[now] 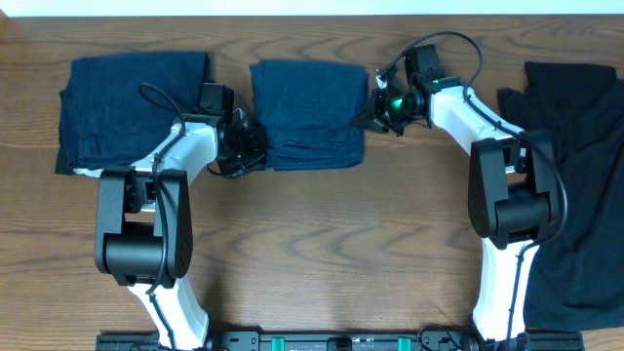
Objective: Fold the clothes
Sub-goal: 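Release the bundle and lift the right gripper away to the right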
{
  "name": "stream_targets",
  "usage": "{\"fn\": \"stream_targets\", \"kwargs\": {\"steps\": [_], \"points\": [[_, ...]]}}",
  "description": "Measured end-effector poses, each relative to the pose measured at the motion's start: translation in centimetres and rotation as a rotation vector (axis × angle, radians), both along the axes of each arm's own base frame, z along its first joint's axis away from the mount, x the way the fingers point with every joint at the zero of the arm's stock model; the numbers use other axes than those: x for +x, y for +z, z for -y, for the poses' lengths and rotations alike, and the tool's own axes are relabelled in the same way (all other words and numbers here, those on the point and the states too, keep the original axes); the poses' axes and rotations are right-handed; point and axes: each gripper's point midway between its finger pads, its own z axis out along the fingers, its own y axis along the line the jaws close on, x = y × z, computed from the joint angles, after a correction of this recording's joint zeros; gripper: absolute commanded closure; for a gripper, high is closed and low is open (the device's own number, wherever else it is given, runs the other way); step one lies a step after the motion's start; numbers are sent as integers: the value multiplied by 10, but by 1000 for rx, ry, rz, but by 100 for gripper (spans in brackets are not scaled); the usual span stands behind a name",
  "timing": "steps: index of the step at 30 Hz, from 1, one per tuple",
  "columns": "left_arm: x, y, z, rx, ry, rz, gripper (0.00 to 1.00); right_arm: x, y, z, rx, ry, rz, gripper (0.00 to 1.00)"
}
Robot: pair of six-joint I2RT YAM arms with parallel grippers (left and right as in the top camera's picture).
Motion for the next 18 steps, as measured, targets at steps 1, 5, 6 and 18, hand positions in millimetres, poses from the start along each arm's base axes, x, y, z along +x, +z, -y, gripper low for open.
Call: {"fn": "stream_targets", "kwargs": {"steps": [1, 5, 6, 18], "points": [[0, 0, 0, 0, 0, 0, 94, -1, -1, 1, -5, 2, -4, 96], [0, 0, 0, 0, 0, 1, 94, -10, -8, 6, -49, 15, -31, 96], [0, 0, 0, -1, 0, 1, 94, -12, -10, 8, -61, 17, -37, 95], [-6, 8, 1, 3, -13, -6, 47, -9, -14, 18, -114, 72, 37, 12]]}}
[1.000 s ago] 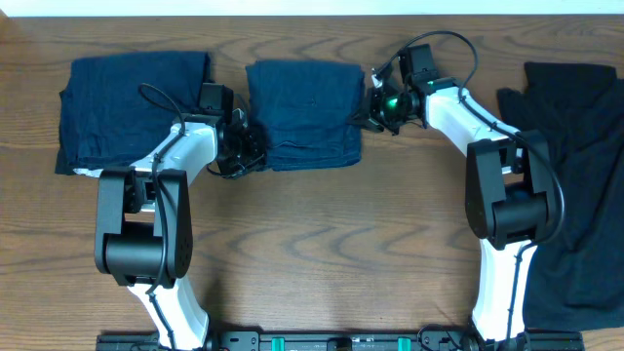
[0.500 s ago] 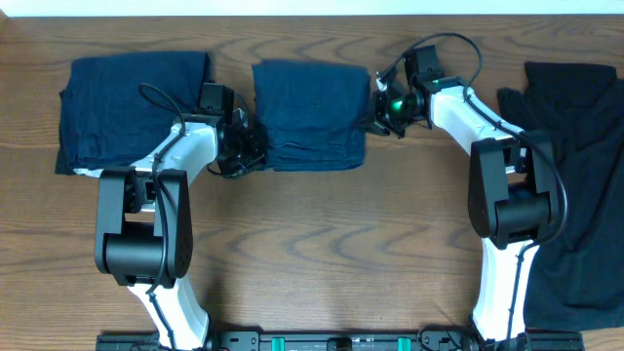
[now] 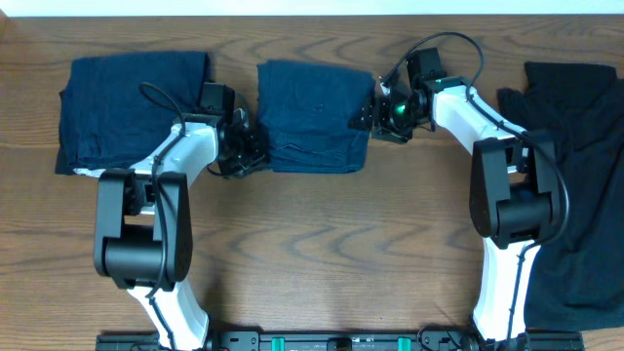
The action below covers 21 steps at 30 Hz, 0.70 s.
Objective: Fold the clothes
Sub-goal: 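Release the bundle and lift the right gripper away to the right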
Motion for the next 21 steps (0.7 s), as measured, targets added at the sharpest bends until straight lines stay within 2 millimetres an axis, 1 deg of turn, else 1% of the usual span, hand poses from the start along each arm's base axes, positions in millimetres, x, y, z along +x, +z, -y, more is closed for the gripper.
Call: {"fn": "stream_targets", "kwargs": {"steps": [1, 2, 4, 5, 6, 8, 10, 11, 12, 13, 15, 17, 21], "points": [[-3, 3, -1, 10, -5, -2, 40, -1, 3, -1, 6, 19, 16, 10], [-4, 7, -2, 13, -5, -2, 36, -1, 6, -1, 10, 31, 24, 9], [-2, 26, -4, 24, -10, 44, 35, -5, 13, 0, 17, 56, 37, 9], [1, 41, -5, 24, -9, 88, 35, -7, 19, 3, 18, 68, 47, 9], [3, 52, -5, 25, -11, 119, 35, -7, 20, 4, 17, 69, 49, 9], [7, 79, -9, 46, -4, 200, 35, -10, 29, 16, 10, 71, 52, 7], [11, 96, -15, 78, 9, 257, 35, -10, 35, 30, -7, 56, 49, 6], [14, 101, -18, 94, 16, 279, 35, -10, 36, 37, -18, 46, 48, 5], [18, 103, -21, 116, 25, 299, 35, -9, 37, 45, -31, 33, 47, 1], [21, 103, -25, 135, 31, 312, 35, -8, 37, 53, -45, 20, 46, 1], [26, 97, -30, 167, 41, 310, 35, -6, 34, 70, -80, -8, 38, 1], [30, 86, -33, 186, 46, 300, 35, -5, 30, 86, -120, -36, 28, 1], [37, 57, -29, 211, 31, 267, 35, -2, 24, 104, -187, -63, 29, 1]]}}
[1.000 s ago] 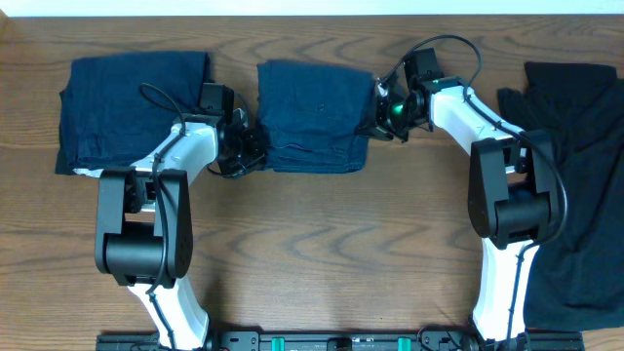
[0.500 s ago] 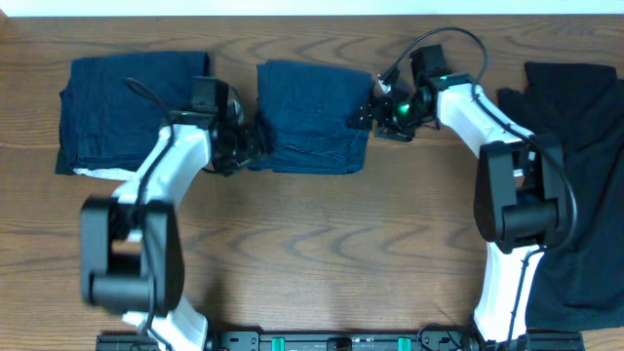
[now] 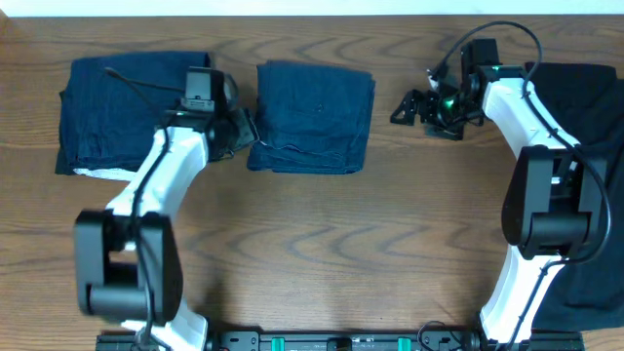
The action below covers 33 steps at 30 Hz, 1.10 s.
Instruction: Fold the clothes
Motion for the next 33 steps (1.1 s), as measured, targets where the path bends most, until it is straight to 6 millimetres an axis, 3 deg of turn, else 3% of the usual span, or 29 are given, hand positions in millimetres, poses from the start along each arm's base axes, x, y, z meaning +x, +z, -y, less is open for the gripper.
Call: {"fn": "stream_targets", "kwargs": {"steps": [4, 9, 19, 33], "points": [[6, -16, 19, 11, -47, 5, 35, 1, -3, 6, -40, -6, 4, 1], [8, -20, 40, 18, -96, 24, 35, 2, -5, 9, -60, -10, 5, 1], [3, -57, 36, 67, -90, -50, 35, 2, -5, 11, -70, -12, 4, 1], [-3, -58, 60, 87, -145, -43, 35, 2, -6, 11, -70, -12, 4, 1]]}}
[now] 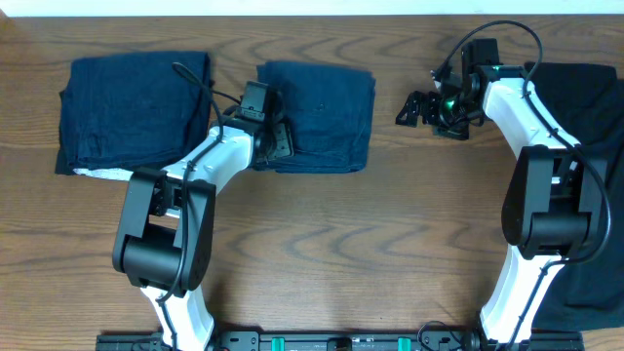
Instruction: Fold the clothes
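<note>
A folded dark blue garment (322,107) lies at the back middle of the table. My left gripper (279,142) rests over its lower left edge; its fingers blend into the dark cloth, so their state is unclear. A second folded dark blue garment (132,109) lies at the back left. My right gripper (409,107) hovers open and empty over bare wood, right of the middle garment. A heap of unfolded black clothes (585,166) covers the right side.
The wooden table (322,244) shows bare wood across the front and middle. The black heap runs along the right edge down to the front, under the right arm. The two arm bases stand at the front edge.
My left gripper has moved right, from the middle garment's left edge onto its lower left part. The right gripper has hardly shifted and is still open. The garment's lower left corner looks tidier.
Both grippers were at the middle garment, left at its lower left corner and right at its right edge. It then lay slightly further right. Then the right gripper was off it, open near the black heap. Now the left gripper rests on the garment.
</note>
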{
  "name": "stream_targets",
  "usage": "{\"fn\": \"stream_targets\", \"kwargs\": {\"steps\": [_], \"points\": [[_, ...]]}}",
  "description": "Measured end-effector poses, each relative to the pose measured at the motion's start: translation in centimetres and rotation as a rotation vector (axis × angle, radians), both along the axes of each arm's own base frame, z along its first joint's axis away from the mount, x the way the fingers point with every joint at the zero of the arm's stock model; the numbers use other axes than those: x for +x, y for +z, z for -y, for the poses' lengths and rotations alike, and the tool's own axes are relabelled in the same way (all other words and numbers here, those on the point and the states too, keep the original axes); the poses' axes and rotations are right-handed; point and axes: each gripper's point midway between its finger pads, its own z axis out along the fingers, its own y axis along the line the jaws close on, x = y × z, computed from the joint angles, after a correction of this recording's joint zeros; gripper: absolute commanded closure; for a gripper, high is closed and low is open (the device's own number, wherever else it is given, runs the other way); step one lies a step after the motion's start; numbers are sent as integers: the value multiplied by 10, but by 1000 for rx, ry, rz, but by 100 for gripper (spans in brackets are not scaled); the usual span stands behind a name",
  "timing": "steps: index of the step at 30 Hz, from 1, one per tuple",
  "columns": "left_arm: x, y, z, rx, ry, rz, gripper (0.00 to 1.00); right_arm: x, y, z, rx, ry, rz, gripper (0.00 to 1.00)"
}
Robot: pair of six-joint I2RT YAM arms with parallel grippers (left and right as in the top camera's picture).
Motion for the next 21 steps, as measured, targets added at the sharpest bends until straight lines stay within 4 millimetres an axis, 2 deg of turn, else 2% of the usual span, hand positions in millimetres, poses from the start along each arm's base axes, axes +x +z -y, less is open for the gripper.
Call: {"fn": "stream_targets", "kwargs": {"steps": [5, 9, 11, 13, 17, 21], "points": [[0, 0, 1, -1, -2, 0, 37, 0, 0, 0, 0, 0, 0, 1], [-1, -1, 2, -6, 3, -5, 72, 0, 0, 0, 0, 0, 0, 1], [-2, -2, 2, -7, 1, -9, 80, 0, 0, 0, 0, 0, 0, 1], [-2, -3, 3, -12, 8, -13, 81, 0, 0, 0, 0, 0, 0, 1], [-2, -4, 3, -17, 13, -15, 94, 0, 0, 0, 0, 0, 0, 1], [-1, -3, 5, -24, 10, -13, 94, 0, 0, 0, 0, 0, 0, 1]]}}
